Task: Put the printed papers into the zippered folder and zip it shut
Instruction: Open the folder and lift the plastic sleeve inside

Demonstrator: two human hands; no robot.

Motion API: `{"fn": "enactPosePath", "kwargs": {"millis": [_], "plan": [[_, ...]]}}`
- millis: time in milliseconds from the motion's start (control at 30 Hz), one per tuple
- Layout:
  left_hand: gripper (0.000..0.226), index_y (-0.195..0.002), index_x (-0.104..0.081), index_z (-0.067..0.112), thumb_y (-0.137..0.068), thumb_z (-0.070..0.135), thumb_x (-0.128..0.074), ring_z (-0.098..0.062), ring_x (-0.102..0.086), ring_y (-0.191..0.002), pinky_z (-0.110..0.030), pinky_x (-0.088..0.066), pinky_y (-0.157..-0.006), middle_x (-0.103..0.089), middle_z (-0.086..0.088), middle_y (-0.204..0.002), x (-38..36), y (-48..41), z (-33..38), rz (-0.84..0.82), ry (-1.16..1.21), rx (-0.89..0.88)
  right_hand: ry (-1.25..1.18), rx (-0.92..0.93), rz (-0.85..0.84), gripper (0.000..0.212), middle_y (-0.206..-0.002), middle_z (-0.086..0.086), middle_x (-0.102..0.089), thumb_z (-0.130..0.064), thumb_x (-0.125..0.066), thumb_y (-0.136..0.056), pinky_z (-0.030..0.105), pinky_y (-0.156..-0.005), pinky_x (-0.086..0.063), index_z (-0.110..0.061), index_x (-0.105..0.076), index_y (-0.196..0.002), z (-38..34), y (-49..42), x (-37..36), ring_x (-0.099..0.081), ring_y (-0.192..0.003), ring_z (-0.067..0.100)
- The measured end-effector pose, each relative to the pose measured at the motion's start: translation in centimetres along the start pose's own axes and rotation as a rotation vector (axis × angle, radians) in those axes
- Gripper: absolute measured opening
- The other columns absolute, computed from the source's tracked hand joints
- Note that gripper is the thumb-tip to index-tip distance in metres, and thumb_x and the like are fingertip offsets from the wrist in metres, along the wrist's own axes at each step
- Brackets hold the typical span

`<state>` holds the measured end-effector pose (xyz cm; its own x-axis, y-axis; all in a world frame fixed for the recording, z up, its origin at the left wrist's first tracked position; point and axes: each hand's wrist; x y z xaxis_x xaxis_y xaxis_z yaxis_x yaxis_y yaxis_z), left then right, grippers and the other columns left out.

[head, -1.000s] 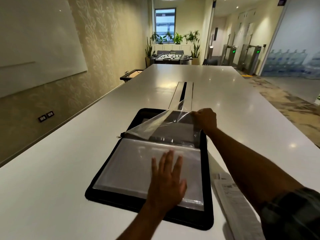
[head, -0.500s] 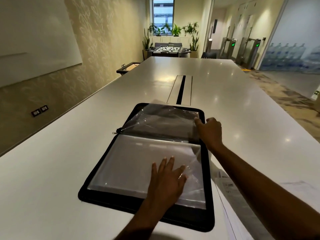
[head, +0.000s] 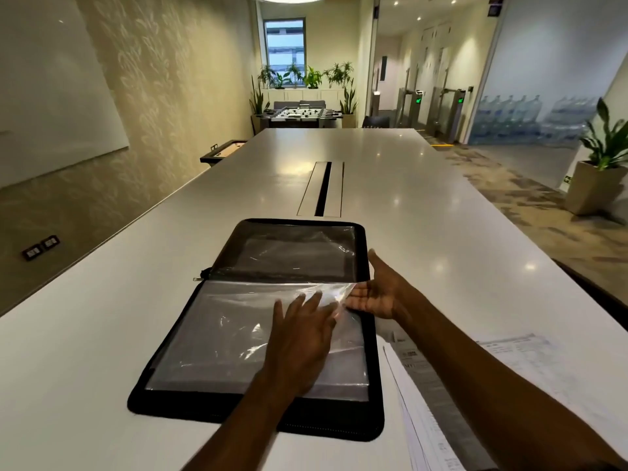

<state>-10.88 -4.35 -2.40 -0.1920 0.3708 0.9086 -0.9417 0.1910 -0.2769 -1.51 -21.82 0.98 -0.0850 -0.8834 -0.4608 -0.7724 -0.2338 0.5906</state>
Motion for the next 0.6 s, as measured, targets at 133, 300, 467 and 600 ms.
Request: {"fn": "enactPosePath", "kwargs": {"millis": [133,300,467,600], "plan": [[0.044,-0.129,-0.052,0.039,-0.099,0.05,-0.021,-0.016,-0.039,-0.135,-0.052,-0.019,-0.115,-0.049,0.007,-0.143,0.2,0.0,0.5,-0.045,0.01,-0.042,-0.029,0.024,-0.012,0.094,-0.118,0.034,-0.059,-0.069,-0.05,-0.085,0.051,-0.091,-0.054,0.013,-0.045,-0.131,0.3,-0.3,-0.1,-0.063,-0.107,0.044],[0.045,-0.082,-0.065,0.026,-0.097,0.048,-0.029,-0.018,-0.063,-0.077,-0.036,-0.047,-0.074,-0.068,0.004,-0.08,0.9,0.3,0.5,0.097,0.083,-0.115,-0.014,-0.144,-0.18,0.079,-0.088,0.02,-0.063,-0.065,-0.053,-0.086,0.049,-0.076,-0.058,0.006,-0.053,-0.121,5.1,2.7,0.0,-0.069,-0.068,0.031],[0.046,-0.112,-0.066,0.026,-0.095,0.055,-0.035,-0.022,-0.054,-0.115,-0.04,-0.037,-0.1,-0.065,-0.002,-0.119,0.4,-0.7,2.5,0.127,0.075,-0.052,0.352,0.308,0.186,0.047,-0.073,0.01,-0.067,-0.043,-0.062,-0.088,0.039,-0.069,-0.058,0.002,-0.07,-0.096,8.2,8.1,1.0,-0.065,-0.064,0.026],[0.057,-0.138,-0.046,0.018,-0.093,0.053,-0.047,-0.025,-0.033,-0.138,-0.037,-0.021,-0.115,-0.042,-0.009,-0.148,-0.8,-2.5,6.8,-0.006,0.142,-0.125,0.601,0.592,0.682,0.038,-0.104,0.009,-0.072,-0.045,-0.061,-0.087,0.051,-0.091,-0.054,-0.012,-0.068,-0.103,9.6,14.3,6.4,-0.068,-0.097,0.027]]}}
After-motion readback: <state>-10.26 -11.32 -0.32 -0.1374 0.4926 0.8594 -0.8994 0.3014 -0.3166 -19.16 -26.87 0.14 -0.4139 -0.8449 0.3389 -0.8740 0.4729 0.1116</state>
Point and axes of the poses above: each hand's wrist, its own y-axis away from the middle knuckle, its own x-axis out of the back of the hand, z = x × y
